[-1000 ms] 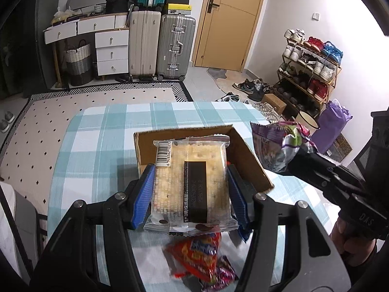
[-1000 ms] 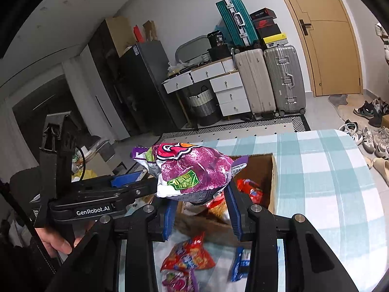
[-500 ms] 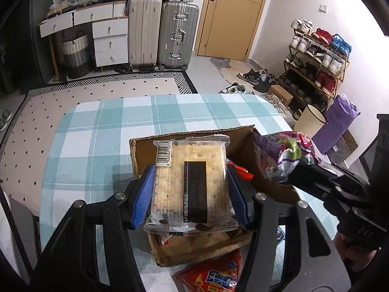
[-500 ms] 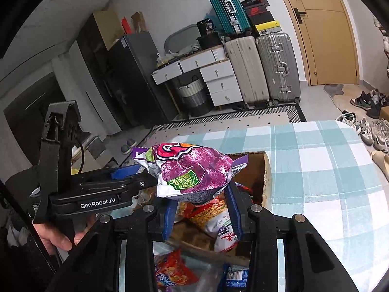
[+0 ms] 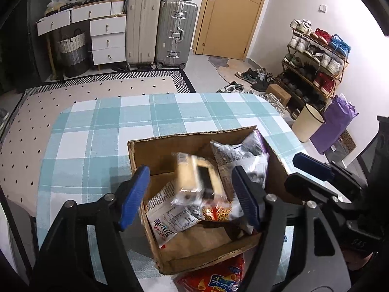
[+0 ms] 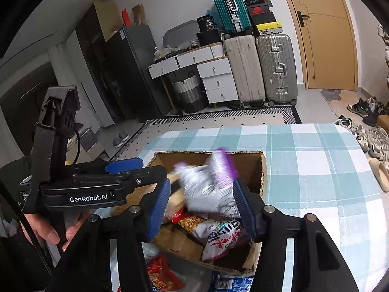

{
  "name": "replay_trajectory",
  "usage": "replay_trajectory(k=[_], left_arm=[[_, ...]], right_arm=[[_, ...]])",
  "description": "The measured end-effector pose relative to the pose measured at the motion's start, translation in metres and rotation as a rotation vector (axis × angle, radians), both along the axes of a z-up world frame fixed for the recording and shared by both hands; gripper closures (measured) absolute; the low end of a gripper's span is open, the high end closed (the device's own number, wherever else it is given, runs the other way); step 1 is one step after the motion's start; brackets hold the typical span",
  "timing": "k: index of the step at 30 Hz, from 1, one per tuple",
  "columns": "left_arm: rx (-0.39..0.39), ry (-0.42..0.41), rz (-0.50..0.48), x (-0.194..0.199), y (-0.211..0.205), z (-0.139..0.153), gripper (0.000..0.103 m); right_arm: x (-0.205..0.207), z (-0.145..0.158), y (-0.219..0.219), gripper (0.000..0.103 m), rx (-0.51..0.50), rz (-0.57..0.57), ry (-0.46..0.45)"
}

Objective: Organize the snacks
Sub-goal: 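Open both grippers to drop the packets into the box, then move both tools back toward the remaining snacks beside the box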

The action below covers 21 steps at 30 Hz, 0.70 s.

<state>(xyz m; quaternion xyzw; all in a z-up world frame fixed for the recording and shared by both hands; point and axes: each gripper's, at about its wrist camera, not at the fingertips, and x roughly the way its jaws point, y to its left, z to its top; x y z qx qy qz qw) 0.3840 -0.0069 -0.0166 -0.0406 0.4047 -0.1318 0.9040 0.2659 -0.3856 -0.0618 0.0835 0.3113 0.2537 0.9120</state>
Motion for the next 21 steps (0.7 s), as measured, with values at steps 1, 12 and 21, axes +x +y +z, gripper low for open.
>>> replay_trajectory(k=[1, 12, 21], left_arm=[[0.003, -0.002, 0.002, -0.002, 0.000, 0.001, 0.034], [0.028, -0.049, 0.021, -0.031, 0.000, 0.023, 0.027], [0.063, -0.082, 0.063, -0.070, 0.007, 0.039, 0.019]], right_arm=[[0.000, 0.001, -0.001, 0.048, 0.002, -0.001, 0.000], [-0.021, 0.018, -0.009, 0.048, 0.006, -0.017, -0.051], [-0.052, 0.033, -0.012, 0.038, 0.004, -0.023, -0.085]])
